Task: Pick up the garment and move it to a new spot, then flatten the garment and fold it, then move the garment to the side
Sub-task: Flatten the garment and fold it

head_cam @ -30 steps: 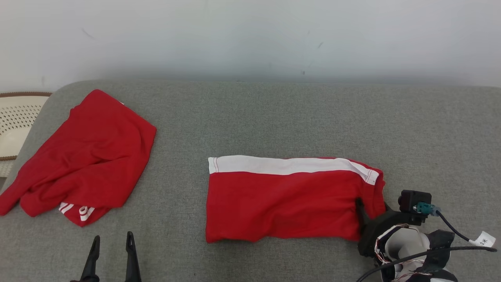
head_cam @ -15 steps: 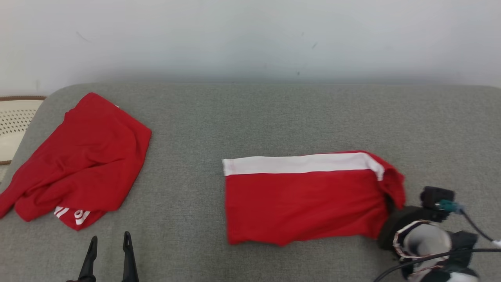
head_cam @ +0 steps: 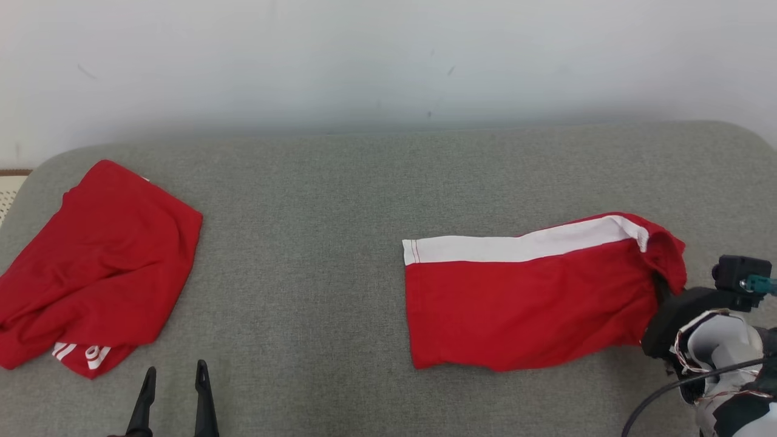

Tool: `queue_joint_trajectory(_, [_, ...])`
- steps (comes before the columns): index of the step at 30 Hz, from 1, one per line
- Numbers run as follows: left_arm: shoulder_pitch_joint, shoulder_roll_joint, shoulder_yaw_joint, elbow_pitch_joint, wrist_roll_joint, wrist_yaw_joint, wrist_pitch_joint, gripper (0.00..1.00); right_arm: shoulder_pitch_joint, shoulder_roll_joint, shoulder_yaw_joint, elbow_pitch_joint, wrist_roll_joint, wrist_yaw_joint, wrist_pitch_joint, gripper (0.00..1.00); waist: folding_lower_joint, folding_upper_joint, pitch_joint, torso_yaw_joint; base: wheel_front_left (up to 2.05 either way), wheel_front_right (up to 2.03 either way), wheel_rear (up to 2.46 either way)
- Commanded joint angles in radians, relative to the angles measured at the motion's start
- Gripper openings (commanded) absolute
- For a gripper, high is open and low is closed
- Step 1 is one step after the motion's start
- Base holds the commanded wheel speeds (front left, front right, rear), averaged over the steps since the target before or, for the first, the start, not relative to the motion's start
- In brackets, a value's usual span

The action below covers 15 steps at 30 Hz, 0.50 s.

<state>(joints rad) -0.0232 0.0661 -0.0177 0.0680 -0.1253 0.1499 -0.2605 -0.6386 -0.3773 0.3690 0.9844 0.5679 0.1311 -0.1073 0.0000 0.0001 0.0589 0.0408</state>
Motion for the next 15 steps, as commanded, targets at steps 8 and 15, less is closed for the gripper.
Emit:
queue_joint_trajectory(8, [0.014,-0.004,0.003,0.009,0.008,-0.011,-0.004,1.0,0.052,0.001,0.097,-0.238,0.255,-0.001,0.138,0.0,0.0,-0.0001,-0.015,-0.017,0.0,0.0,0.0])
queue_joint_trajectory(15, [0.006,-0.009,-0.005,0.015,0.007,-0.018,-0.004,1.0,0.088,-0.03,0.157,-0.451,0.47,0.0,0.236,0.0,0.0,-0.0001,-0.016,-0.01,0.0,0.0,0.0])
